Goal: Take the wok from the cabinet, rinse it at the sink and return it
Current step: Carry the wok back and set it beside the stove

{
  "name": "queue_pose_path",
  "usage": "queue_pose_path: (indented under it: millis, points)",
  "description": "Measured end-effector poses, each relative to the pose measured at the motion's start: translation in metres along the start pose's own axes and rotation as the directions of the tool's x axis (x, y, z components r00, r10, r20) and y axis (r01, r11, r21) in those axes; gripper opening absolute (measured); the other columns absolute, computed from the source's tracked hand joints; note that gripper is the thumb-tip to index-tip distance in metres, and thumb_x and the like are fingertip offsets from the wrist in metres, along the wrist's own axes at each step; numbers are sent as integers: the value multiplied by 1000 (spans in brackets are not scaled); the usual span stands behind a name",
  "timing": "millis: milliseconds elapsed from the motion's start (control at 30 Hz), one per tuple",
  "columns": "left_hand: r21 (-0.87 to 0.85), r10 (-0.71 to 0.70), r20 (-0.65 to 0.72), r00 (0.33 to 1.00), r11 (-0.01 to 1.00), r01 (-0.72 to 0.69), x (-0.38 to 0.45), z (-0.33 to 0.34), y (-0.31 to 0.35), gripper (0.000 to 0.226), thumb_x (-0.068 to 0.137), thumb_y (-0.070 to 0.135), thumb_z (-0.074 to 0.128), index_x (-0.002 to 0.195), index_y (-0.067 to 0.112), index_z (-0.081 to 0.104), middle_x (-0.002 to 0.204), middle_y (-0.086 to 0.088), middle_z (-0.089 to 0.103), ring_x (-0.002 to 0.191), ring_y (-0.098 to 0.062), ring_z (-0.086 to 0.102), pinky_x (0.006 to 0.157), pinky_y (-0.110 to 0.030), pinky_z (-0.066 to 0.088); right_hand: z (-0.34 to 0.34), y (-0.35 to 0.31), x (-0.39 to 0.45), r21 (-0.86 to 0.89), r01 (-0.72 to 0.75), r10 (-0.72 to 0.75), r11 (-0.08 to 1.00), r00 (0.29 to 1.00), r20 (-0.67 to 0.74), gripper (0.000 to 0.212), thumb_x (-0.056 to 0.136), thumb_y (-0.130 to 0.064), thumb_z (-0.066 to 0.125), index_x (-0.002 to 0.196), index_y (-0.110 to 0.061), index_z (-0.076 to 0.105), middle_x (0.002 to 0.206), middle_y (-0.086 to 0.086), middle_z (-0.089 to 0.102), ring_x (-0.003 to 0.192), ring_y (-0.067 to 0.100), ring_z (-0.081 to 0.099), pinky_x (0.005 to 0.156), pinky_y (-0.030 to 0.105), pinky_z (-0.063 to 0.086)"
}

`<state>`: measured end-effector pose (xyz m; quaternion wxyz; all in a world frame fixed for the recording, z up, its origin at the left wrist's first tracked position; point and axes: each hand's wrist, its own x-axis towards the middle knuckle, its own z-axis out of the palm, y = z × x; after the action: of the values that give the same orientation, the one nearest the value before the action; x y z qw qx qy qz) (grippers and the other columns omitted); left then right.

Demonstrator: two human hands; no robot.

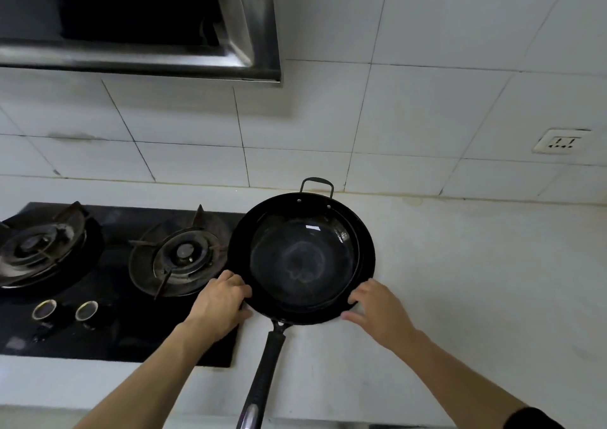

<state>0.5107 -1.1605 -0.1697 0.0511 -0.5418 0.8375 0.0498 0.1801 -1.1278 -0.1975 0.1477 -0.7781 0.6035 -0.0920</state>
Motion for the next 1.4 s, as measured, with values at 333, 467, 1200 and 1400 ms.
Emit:
queue_pose_path:
  millis: [333,467,1200,1400]
  points:
    - [-145,-6,-133,991,989,-13,-5,19,6,38,86,46,61,111,17,63,114,1,55,115,-18,44,88,-27,47,5,5,1,-7,15,-15,1000,999,-34,44,81,-62,62,91,-19,61,90,-10,53,86,7,46,70,16,35]
    - [-168,-31,-131,991,986,8,-7,20,14,40,88,44,60,115,15,63,117,-1,55,118,-19,42,90,-29,48,4,8,1,-37,38,-39,999,999,-28,44,83,-62,59,93,-19,61,90,-10,53,83,5,44,69,14,34]
    - [-94,105,-82,991,989,-113,14,18,78,42,88,55,51,116,25,57,115,4,56,105,-17,45,92,-29,40,-36,70,-32,-1,-52,52,999,999,13,43,78,-58,69,99,-22,63,100,-11,54,93,6,53,78,21,48]
    - [-85,130,-12,991,988,-131,42,-7,38,72,66,66,66,128,32,49,130,8,45,125,-16,34,100,-34,37,-28,56,-33,-16,7,-8,1000,999,-49,50,74,-67,65,94,-22,65,97,-13,54,97,4,48,86,19,43]
